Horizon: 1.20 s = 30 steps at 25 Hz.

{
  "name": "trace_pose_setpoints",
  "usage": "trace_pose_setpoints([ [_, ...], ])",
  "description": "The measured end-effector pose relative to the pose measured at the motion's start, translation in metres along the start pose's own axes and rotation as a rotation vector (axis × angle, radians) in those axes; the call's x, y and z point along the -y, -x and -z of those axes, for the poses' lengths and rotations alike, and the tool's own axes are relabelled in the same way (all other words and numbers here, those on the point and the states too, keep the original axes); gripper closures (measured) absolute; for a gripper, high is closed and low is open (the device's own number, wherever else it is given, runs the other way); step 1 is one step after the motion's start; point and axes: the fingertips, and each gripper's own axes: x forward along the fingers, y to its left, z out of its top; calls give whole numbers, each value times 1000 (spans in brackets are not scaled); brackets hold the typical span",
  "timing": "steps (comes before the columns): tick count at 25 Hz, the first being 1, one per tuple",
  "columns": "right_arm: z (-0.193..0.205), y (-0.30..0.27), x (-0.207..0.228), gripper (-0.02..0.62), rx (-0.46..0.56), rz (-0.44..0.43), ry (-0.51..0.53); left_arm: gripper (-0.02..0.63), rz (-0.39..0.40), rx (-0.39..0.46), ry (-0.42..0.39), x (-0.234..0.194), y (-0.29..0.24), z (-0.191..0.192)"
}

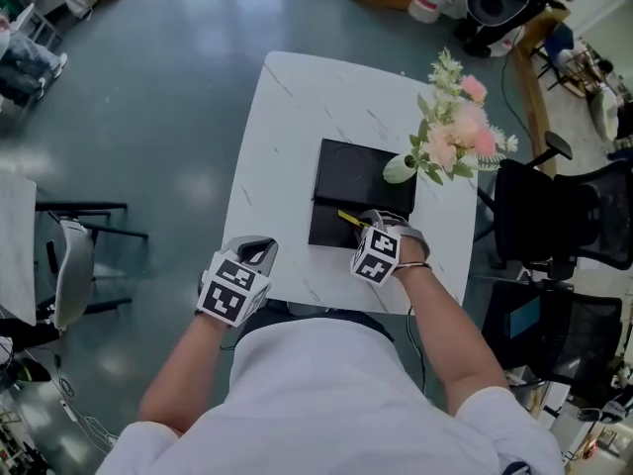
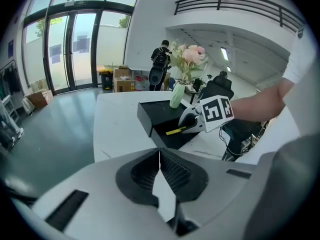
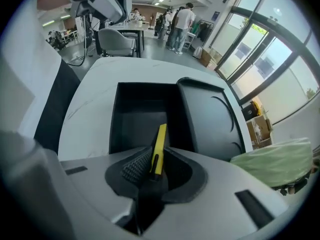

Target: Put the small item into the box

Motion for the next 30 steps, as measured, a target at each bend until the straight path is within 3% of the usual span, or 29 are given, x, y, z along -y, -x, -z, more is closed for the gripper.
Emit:
trace_pose_setpoints([
  [10, -6, -9, 4, 497, 32, -10, 20, 589, -57, -6, 59, 10, 11, 11],
  [18, -3, 29, -1, 497, 110, 19, 14, 589, -89, 13, 57, 43, 13, 1],
  [22, 0, 66, -3, 497, 224, 38, -76, 589, -100, 36, 56, 70, 11, -4],
  [30, 20, 149, -13, 532, 525, 50, -366, 589, -106, 115, 71, 119, 16, -16],
])
